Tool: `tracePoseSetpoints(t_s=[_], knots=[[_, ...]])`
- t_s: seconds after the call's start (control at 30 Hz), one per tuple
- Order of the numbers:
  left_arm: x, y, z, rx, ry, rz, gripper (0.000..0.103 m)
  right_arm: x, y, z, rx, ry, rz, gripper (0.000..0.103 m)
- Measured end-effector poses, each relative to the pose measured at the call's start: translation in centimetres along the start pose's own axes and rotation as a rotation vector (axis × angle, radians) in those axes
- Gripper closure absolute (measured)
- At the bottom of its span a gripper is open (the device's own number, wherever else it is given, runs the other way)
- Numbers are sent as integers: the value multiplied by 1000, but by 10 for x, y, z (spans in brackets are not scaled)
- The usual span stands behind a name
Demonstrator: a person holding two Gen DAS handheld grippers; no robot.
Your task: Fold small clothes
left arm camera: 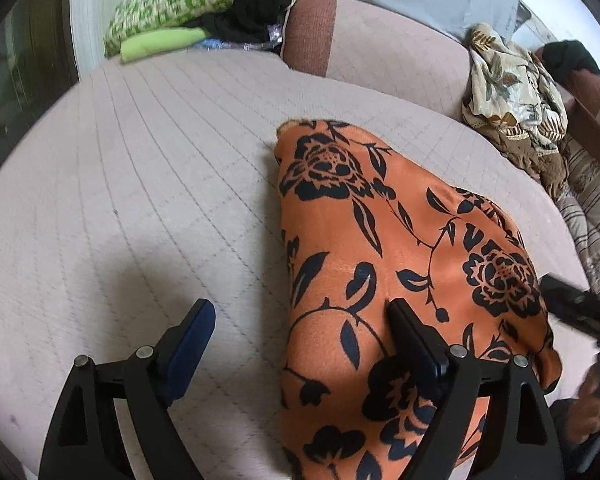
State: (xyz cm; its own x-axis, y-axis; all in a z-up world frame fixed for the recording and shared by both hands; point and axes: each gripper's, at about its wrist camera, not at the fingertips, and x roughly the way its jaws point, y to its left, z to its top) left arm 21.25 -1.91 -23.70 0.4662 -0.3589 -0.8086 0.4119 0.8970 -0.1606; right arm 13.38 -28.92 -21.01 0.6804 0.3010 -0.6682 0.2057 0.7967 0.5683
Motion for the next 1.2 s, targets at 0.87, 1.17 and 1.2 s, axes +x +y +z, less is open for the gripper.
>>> tracePoseSetpoints(t_s=[0.87,1.17,1.2], knots=[[-48,-27,-4,103,-176,186,15,-20,57,-51,-214,-108,-118,54],[-44,-28,-5,119,-173,198,15,-6,49,-56,-218,-83,-141,54],[-43,-28,-5,119,-170,199,15,-5,48,-56,-216,-82,-141,54]])
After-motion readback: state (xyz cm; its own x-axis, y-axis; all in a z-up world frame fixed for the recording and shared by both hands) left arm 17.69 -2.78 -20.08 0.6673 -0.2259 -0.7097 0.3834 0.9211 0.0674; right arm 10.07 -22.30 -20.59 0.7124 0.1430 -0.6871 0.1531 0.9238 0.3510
